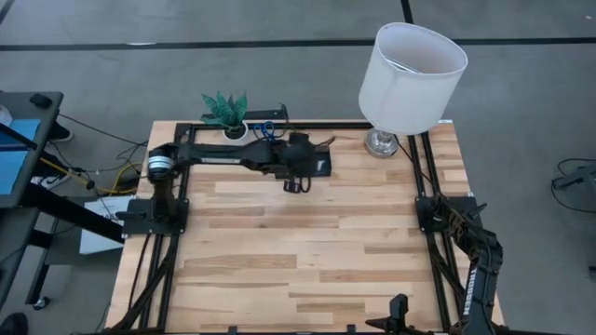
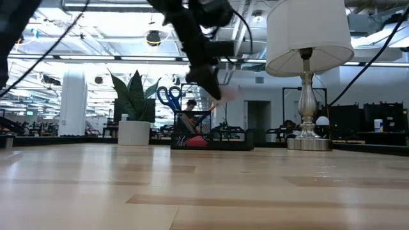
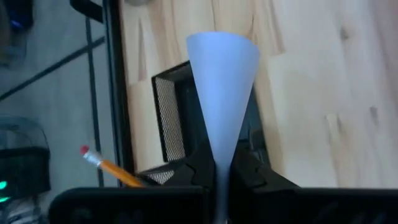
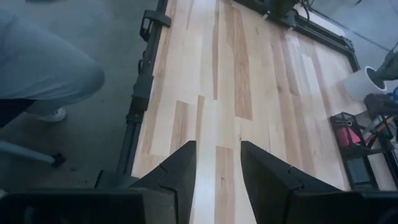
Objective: Pick and place office supplies into organizer
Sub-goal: Put the white sticky notes into the desk organizer
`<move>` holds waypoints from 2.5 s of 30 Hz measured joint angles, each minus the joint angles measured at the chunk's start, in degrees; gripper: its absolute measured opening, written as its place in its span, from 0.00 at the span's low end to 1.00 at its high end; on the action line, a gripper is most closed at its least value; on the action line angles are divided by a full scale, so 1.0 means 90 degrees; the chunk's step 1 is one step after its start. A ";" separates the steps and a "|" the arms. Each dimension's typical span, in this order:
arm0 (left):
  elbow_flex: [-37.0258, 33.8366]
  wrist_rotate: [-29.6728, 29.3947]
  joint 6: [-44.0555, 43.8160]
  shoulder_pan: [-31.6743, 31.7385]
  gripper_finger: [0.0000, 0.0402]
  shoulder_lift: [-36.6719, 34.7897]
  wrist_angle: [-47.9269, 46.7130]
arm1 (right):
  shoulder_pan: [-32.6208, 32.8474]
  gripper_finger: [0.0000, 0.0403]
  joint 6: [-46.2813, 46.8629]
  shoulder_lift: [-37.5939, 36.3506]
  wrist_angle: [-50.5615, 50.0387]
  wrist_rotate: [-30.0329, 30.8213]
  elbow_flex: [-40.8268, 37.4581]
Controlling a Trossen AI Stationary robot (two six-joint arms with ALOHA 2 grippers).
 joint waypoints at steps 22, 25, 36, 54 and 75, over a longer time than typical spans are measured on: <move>0.2305 -0.0998 -0.1030 0.0423 0.00 0.2048 -0.1362 | 0.0000 0.29 0.0442 0.0000 0.0173 -0.0261 0.0000; 0.2309 -0.0776 -0.1137 0.0423 0.00 0.2045 -0.1360 | 0.0000 0.29 0.0554 0.0000 0.0182 -0.0279 0.0000; 0.2303 -0.0705 -0.1299 0.0410 0.05 0.2043 -0.1341 | 0.0000 0.29 0.0561 0.0000 0.0466 -0.0289 0.0000; 0.2295 -0.0695 -0.1392 0.0415 0.09 0.2038 -0.1347 | 0.0000 0.29 0.0563 0.0000 0.0687 -0.0286 0.0000; 0.2280 -0.1105 -0.1125 0.0265 0.17 0.2436 -0.1190 | -0.0012 0.29 0.0559 0.0000 0.0838 -0.0439 0.0000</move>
